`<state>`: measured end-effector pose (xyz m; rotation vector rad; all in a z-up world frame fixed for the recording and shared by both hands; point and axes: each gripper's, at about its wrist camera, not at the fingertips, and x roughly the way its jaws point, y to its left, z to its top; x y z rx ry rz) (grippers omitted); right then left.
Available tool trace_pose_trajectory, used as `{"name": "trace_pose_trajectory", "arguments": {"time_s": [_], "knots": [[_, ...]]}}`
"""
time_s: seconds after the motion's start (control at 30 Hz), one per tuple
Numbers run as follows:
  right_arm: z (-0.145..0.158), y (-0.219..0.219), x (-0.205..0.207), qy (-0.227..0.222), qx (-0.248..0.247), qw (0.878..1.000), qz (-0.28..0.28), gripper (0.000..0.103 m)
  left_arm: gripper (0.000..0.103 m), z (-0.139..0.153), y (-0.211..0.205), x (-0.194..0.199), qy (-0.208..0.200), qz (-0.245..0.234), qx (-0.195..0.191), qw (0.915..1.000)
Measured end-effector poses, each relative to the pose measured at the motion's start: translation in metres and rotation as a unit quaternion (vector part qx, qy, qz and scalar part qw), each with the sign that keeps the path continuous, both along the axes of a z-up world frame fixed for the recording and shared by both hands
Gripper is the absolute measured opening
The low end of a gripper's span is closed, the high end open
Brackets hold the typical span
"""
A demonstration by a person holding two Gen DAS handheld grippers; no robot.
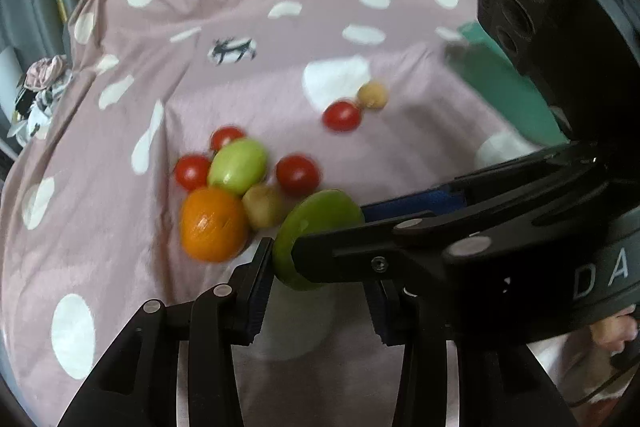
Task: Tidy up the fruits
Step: 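Grasp a green oval fruit beside the orange with the right gripper, then carry the green fruit into the green bowl and release it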
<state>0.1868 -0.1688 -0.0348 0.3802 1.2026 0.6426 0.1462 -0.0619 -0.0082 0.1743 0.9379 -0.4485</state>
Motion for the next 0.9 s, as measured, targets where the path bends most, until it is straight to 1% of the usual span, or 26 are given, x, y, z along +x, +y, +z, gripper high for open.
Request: {"name": "trace_pose_trajectory", "arguments": {"time_s": [0.07, 0.13, 0.2, 0.23, 0.3, 0.37, 0.43, 0.5, 0.53, 0.63, 0.7, 0.77, 0.8, 0.83, 0.9], "knots": [[0.013, -0.016, -0.004, -0.016, 0.008, 1.0, -0.014, 0.042, 0.042, 0.015, -0.014, -0.003, -0.016, -0.013, -0.007, 0.9998], [0.028, -0.038, -0.007, -0.032, 0.021, 0.999, -0.03, 0.042, 0.042, 0.031, -0.036, -0.007, -0.04, -0.033, -0.003, 0.9987], [0.043, -0.067, -0.012, -0.052, 0.032, 0.997, -0.055, 0.042, 0.042, 0.044, -0.058, -0.005, -0.055, -0.051, -0.007, 0.9972], [0.05, -0.082, -0.015, -0.063, 0.031, 0.995, -0.07, 0.042, 0.042, 0.05, -0.071, -0.003, -0.058, -0.059, -0.016, 0.9965], [0.06, -0.117, -0.02, -0.084, 0.017, 0.99, -0.107, 0.042, 0.042, 0.055, -0.103, 0.006, -0.048, -0.08, -0.044, 0.9947], [0.062, -0.155, -0.025, -0.087, 0.014, 0.984, -0.155, 0.043, 0.042, 0.056, -0.135, 0.014, -0.031, -0.098, -0.066, 0.9924], [0.061, -0.188, -0.032, -0.083, 0.012, 0.977, -0.196, 0.042, 0.042, 0.055, -0.166, 0.016, -0.025, -0.12, -0.072, 0.9898], [0.065, -0.216, -0.042, -0.096, 0.018, 0.969, -0.227, 0.041, 0.042, 0.06, -0.194, 0.012, -0.041, -0.143, -0.071, 0.9863], [0.067, -0.231, -0.047, -0.101, 0.021, 0.966, -0.239, 0.041, 0.042, 0.062, -0.206, 0.011, -0.042, -0.151, -0.073, 0.9849], [0.071, -0.264, -0.06, -0.109, 0.029, 0.955, -0.273, 0.041, 0.042, 0.067, -0.237, 0.012, -0.03, -0.176, -0.077, 0.9808], [0.067, -0.277, -0.066, -0.101, 0.034, 0.952, -0.287, 0.041, 0.042, 0.063, -0.254, 0.015, -0.024, -0.188, -0.066, 0.9796], [0.058, -0.284, -0.068, -0.079, 0.018, 0.95, -0.301, 0.04, 0.042, 0.054, -0.264, 0.012, -0.021, -0.187, -0.055, 0.9806], [0.057, -0.284, -0.069, -0.077, 0.006, 0.95, -0.302, 0.038, 0.042, 0.049, -0.268, 0.011, -0.022, -0.184, -0.051, 0.9813], [0.058, -0.283, -0.07, -0.083, -0.008, 0.951, -0.299, 0.042, 0.042, 0.045, -0.27, 0.009, -0.021, -0.182, -0.052, 0.9816], [0.061, -0.277, -0.075, -0.089, -0.026, 0.951, -0.295, 0.042, 0.043, 0.039, -0.273, 0.009, -0.01, -0.179, -0.051, 0.9825]]}}
